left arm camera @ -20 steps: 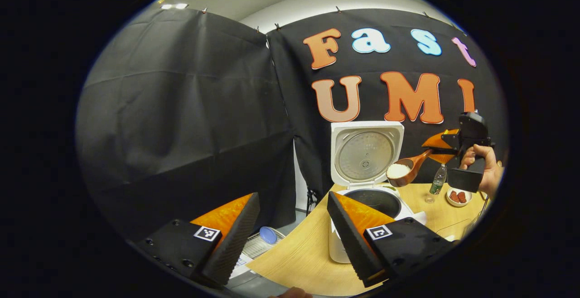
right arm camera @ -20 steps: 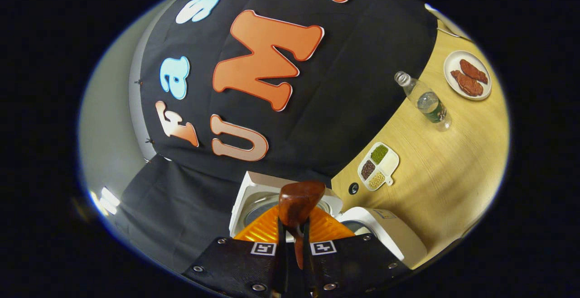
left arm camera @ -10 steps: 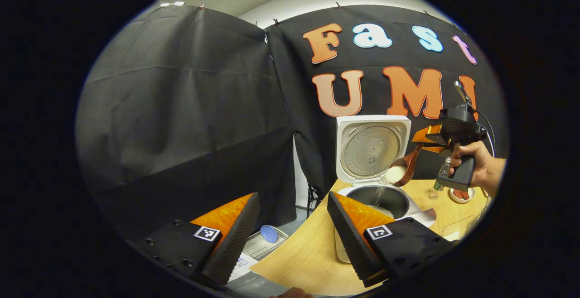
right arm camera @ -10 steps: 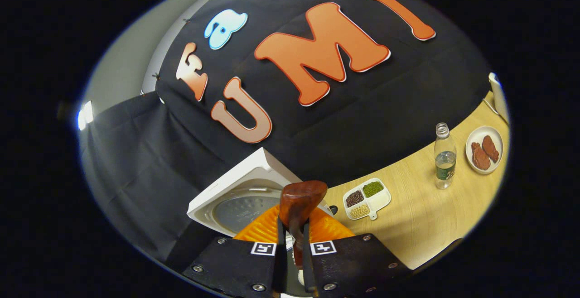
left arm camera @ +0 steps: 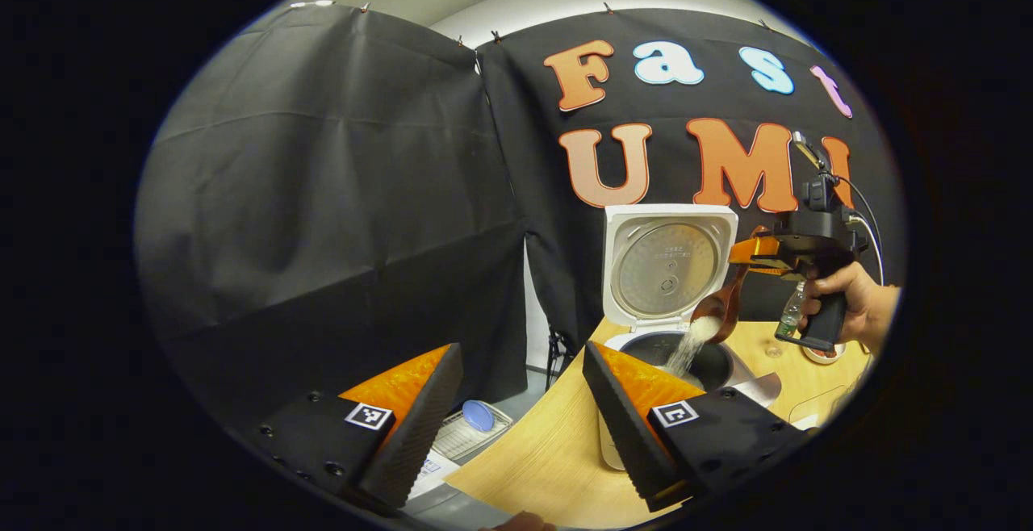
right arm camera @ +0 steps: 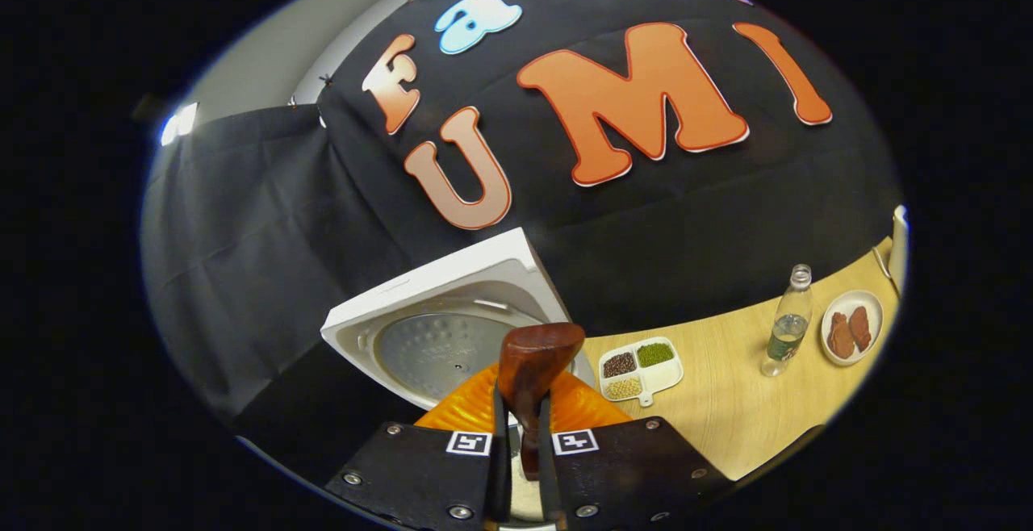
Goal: Close the left gripper, press the button to open the rice cooker; take a wooden spoon from the chopstick holder with the right hand, scoop a spoonful of rice and pour it into the rice cooker, then put the wooden spoon back into the chopstick holder.
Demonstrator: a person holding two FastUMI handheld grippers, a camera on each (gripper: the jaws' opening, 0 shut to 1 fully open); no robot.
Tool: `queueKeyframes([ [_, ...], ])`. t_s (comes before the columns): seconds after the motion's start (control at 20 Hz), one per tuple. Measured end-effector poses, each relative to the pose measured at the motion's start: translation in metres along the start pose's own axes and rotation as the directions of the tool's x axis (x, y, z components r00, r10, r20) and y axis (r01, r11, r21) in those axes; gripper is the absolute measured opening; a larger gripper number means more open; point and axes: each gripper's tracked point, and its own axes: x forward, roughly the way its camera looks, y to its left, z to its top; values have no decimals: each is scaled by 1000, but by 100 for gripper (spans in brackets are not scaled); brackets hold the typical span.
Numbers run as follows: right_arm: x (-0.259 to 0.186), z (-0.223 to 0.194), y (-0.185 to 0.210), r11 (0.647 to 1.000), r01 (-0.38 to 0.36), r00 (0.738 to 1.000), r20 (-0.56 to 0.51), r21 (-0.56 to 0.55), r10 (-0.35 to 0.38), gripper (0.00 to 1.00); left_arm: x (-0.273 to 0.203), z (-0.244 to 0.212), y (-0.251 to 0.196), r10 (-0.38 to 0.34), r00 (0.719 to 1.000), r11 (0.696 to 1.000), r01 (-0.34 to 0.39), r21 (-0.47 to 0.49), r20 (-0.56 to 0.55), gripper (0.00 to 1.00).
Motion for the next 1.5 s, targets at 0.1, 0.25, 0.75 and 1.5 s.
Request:
queueKeyframes([
  [0.1,-2,-2,10,996,-23,1000,14,-87,24,13,1,0,1,1,1000,1000,-1,-4,0,100],
  [0.25,-4,-6,27,979,-61,998,12,-194,64,13,0,2,1,4,1000,1000,-4,-3,2,100],
  [0.75,-22,-8,63,887,-139,986,26,-440,167,13,-6,10,7,37,999,999,-36,-25,20,100],
  [1.5,-69,6,71,893,-220,968,23,-393,249,13,-28,4,6,14,999,999,-13,-31,31,96],
])
